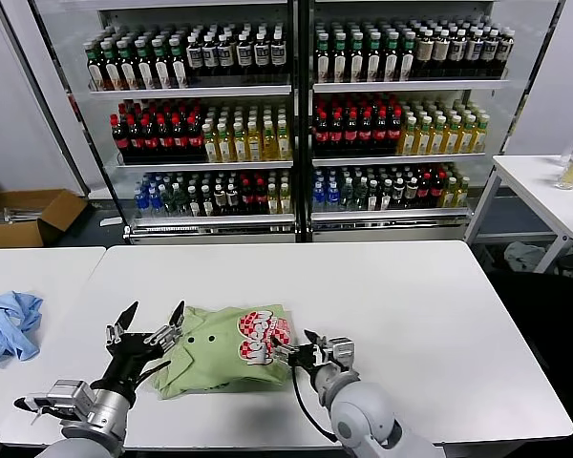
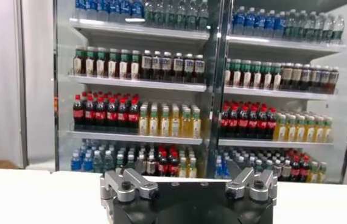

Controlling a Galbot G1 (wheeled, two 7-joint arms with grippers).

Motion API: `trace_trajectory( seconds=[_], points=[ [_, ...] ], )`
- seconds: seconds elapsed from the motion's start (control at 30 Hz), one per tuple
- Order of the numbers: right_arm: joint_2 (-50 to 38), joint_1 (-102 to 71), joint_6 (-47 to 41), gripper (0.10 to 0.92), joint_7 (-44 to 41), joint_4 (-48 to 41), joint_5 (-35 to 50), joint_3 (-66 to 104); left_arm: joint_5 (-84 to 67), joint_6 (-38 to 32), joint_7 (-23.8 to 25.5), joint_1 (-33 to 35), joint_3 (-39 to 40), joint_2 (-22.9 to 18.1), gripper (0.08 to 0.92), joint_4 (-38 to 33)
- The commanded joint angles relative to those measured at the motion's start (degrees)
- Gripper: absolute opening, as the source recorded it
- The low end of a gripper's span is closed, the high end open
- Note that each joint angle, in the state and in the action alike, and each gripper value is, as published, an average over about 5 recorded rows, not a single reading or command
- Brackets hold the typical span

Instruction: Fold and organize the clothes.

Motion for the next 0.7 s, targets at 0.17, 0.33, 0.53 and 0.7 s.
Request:
trace_trajectory(
  seconds=[0.17,0.33,0.53,0.7],
  points=[
    [2.4,4.1,0.1,0.628,0.5,-5.9,5.2,-3.5,2.0,-0.6,0.6,1.4,-2.3,0.7,0.823,0.7],
    [2.6,3.6,0.2,0.49,-0.6,-5.8,2.9,-3.2,2.0,-3.4,0.9,1.2,-1.6,0.7,0.823,1.2],
    [1.6,2.4,0.3,0.316,-3.3,-3.6,-1.3,-2.5,2.6,-5.8,2.4,0.6,-1.1,0.6,0.823,1.8],
    [-5.4,-1.1,0.1,0.169,-6.5,7.1,-4.2,2.8,5.0,-10.1,4.3,0.4,-1.4,1.0,0.823,4.5]
  ],
)
